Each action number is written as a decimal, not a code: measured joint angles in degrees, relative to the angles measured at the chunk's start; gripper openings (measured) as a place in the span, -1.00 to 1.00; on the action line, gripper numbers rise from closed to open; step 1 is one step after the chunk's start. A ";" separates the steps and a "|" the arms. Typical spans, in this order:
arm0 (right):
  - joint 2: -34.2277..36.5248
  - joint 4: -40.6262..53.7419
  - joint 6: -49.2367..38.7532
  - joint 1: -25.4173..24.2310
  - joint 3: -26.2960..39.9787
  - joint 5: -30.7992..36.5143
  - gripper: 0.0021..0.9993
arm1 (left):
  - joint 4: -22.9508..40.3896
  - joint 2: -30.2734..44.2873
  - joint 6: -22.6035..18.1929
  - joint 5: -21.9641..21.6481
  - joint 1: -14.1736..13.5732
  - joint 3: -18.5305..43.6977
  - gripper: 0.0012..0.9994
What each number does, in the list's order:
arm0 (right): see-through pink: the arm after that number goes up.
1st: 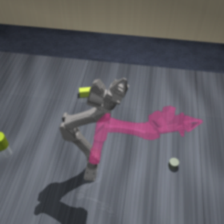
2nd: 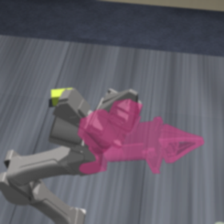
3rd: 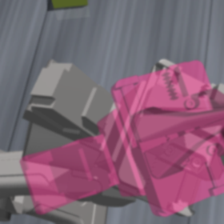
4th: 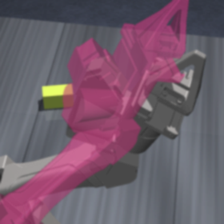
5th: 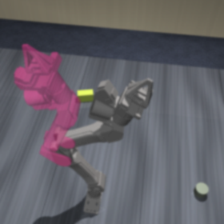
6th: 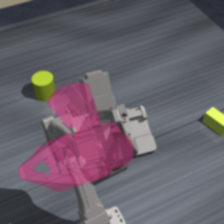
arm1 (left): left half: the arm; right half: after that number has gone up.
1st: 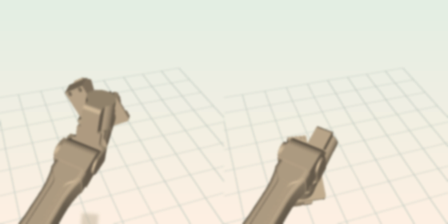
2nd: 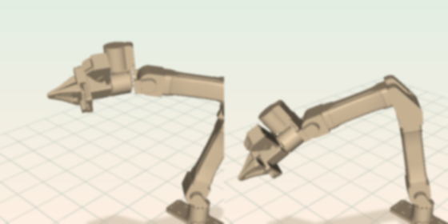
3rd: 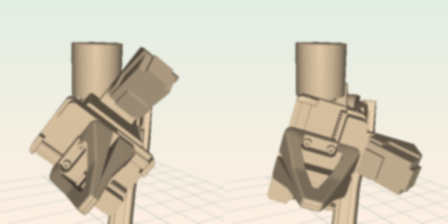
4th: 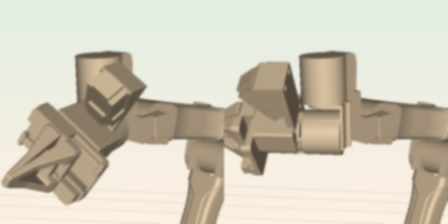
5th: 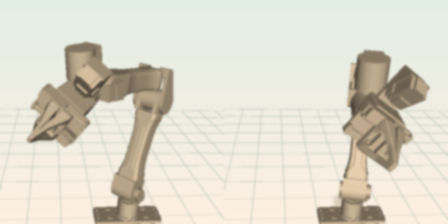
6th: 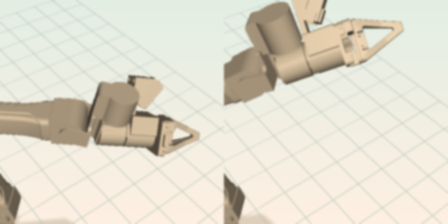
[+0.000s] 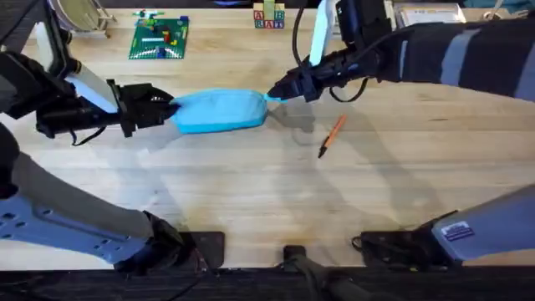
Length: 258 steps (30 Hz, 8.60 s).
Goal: Unzip the bag, pick up the pens from the table one at a time and place them inside, then zip the bag closed.
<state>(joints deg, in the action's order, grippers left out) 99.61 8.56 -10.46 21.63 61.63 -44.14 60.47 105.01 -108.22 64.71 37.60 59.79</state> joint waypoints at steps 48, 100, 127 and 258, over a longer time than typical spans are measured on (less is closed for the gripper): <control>-0.02 -15.05 7.74 7.17 1.05 0.20 -0.95 | 0.00 0.00 0.00 -0.01 0.04 0.00 -0.92; -11.59 -6.33 6.81 6.57 1.31 10.76 0.99 | 0.00 0.00 0.00 -0.02 0.04 0.00 -0.92; -21.45 14.81 -5.60 -6.91 1.33 11.15 0.99 | 0.01 0.00 0.00 -0.01 0.04 0.00 -0.92; 10.39 -0.22 -33.59 -0.90 1.66 -6.54 0.26 | 0.42 0.00 0.00 -0.01 0.04 0.00 -0.92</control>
<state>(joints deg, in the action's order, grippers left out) 110.00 8.34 -44.05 20.73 63.29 -50.68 60.89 105.01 -108.22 64.70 37.65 59.79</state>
